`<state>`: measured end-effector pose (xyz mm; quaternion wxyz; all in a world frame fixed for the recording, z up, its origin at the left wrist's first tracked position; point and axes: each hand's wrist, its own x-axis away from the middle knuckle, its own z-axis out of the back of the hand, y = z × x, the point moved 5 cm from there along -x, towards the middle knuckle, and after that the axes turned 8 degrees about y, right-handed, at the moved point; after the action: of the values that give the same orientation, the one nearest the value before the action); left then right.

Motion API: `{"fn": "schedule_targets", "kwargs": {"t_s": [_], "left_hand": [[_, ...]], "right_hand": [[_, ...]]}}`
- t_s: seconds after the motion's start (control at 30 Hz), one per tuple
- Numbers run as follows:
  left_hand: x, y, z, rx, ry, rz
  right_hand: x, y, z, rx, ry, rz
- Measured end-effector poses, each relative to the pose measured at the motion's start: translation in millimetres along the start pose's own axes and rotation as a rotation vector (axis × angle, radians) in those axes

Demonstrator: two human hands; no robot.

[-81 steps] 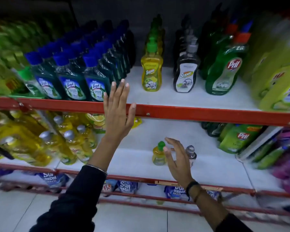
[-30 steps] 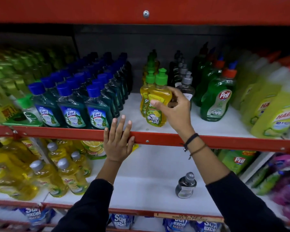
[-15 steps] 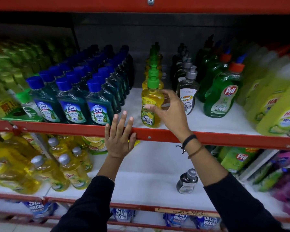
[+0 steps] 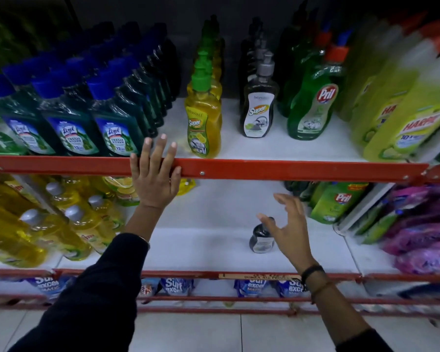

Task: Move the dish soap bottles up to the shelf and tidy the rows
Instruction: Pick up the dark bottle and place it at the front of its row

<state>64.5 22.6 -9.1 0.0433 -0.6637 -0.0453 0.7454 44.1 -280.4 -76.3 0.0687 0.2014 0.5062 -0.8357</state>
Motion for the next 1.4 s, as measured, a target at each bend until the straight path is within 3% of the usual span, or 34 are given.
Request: {"fn": "schedule_targets", "kwargs": {"t_s": [0.1,0.23,0.5,0.73,1.1,1.27,1.4], "left_hand": [[0,0,-1,-0.005,-0.006,0.004],[1,0,-1,-0.005,0.01,0.007],[2,1,-2,-0.021,0.018,-0.009],[2,1,-1,-0.021,0.011,-0.013],[-2,1,1,-0.045,-0.042,-0.002],[-2,1,0,-0.058,-0.059,0.0],[-2,1,0,-0.054,-0.055,0.002]], "right_hand": [[15,63,-12,0.039,-0.202,-0.193],[26,95,-26,0.045,-0.4,-0.29],[15,81,-16,0.087,-0.328,-0.204],[-17,7,21,-0.113,-0.229,-0.074],[-93,-145,91,-0.398,0.144,0.177],[-122,-157,75,-0.339,0.154,0.251],[-139,-142,52,-0.331,0.14,0.204]]}}
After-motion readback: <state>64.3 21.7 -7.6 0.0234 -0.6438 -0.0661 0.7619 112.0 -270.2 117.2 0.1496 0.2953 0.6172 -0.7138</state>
